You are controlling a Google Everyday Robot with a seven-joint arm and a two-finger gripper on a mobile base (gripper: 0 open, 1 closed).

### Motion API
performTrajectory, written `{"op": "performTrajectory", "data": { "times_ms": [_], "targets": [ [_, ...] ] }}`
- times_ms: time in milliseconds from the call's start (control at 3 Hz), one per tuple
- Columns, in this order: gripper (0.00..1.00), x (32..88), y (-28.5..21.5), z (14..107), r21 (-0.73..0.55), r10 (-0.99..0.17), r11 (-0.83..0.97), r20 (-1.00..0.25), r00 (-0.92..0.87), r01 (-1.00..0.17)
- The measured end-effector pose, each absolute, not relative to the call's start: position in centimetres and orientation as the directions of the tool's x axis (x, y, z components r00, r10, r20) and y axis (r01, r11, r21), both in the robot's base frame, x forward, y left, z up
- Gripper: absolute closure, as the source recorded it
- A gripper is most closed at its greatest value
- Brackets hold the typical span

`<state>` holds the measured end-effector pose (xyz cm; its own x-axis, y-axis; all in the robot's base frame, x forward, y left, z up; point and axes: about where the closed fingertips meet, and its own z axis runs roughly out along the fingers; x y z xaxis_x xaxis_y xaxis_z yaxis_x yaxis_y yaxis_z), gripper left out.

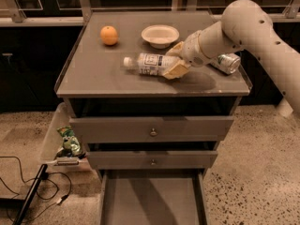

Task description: Pick blue plastic bottle from bottom drawer and place on counter

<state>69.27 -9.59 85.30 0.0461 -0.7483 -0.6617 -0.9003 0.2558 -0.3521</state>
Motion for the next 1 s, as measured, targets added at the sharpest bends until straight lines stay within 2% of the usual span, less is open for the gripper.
{"op": "performTrajectory", "data": {
  "times_ms": [333, 667, 1000],
  "targets": [
    [0.12, 69.27, -9.59, 85.30, -0.352, -0.748, 0.256, -0.662, 0.046, -0.900],
    [0.00, 69.27, -9.59, 85.30, -0.352, -0.748, 0.256, -0.662, 0.046, -0.900],
    [0.00, 69.28, -9.59, 85.30, -0.352, -0.748, 0.256, -0.662, 0.046, -0.900]
  ]
}}
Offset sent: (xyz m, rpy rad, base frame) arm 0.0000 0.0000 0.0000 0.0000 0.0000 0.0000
